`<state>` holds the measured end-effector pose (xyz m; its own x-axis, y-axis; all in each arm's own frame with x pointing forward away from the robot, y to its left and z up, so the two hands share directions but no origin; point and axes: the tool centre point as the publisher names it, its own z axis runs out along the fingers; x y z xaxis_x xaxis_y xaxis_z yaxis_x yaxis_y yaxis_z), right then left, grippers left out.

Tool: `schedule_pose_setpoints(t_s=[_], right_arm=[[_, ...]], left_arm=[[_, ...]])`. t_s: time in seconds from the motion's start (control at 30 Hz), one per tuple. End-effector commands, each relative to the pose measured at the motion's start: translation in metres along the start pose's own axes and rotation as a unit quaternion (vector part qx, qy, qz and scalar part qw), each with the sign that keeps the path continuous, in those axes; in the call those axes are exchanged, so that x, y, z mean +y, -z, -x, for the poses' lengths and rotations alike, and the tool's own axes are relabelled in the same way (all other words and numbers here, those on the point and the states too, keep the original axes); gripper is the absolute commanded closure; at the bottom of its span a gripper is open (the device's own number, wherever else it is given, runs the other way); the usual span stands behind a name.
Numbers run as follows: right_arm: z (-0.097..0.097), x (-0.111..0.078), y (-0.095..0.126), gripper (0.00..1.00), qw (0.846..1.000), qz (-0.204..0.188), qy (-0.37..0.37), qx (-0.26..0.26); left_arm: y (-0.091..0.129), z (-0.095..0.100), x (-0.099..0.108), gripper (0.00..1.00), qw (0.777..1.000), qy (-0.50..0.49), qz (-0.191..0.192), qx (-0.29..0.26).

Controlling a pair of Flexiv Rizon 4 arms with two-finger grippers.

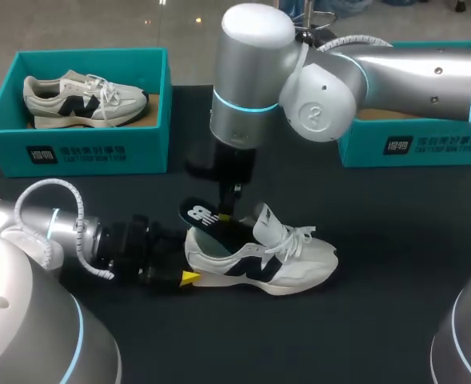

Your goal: Take the shoe out of the shoebox, open the shoe tongue, remove and reinsert the insole, then place the shoe into the shoebox

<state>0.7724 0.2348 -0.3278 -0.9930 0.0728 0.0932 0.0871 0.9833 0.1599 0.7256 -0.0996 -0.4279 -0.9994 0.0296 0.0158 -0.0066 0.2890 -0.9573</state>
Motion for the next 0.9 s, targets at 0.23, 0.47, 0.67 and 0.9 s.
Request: schedule_pose_setpoints(t_s=[0.23, 0.47, 0.67, 0.9], right_arm=[[0.002, -0.020, 0.008, 0.00, 0.998, 0.032, 0.010, 0.061], [0.003, -0.017, 0.006, 0.00, 0.996, 0.038, 0.020, 0.080], [0.000, -0.011, 0.003, 0.01, 0.994, 0.045, 0.025, 0.095], [-0.008, -0.004, -0.004, 0.06, 0.993, 0.054, 0.024, 0.104]], left_arm=[[-0.001, 0.000, 0.002, 1.00, 1.000, 0.000, 0.001, 0.000], [-0.001, 0.000, 0.002, 1.00, 1.000, 0.000, 0.001, 0.000], [-0.001, 0.000, 0.002, 1.00, 1.000, 0.000, 0.001, 0.000], [-0.001, 0.000, 0.002, 1.00, 1.000, 0.000, 0.001, 0.000]])
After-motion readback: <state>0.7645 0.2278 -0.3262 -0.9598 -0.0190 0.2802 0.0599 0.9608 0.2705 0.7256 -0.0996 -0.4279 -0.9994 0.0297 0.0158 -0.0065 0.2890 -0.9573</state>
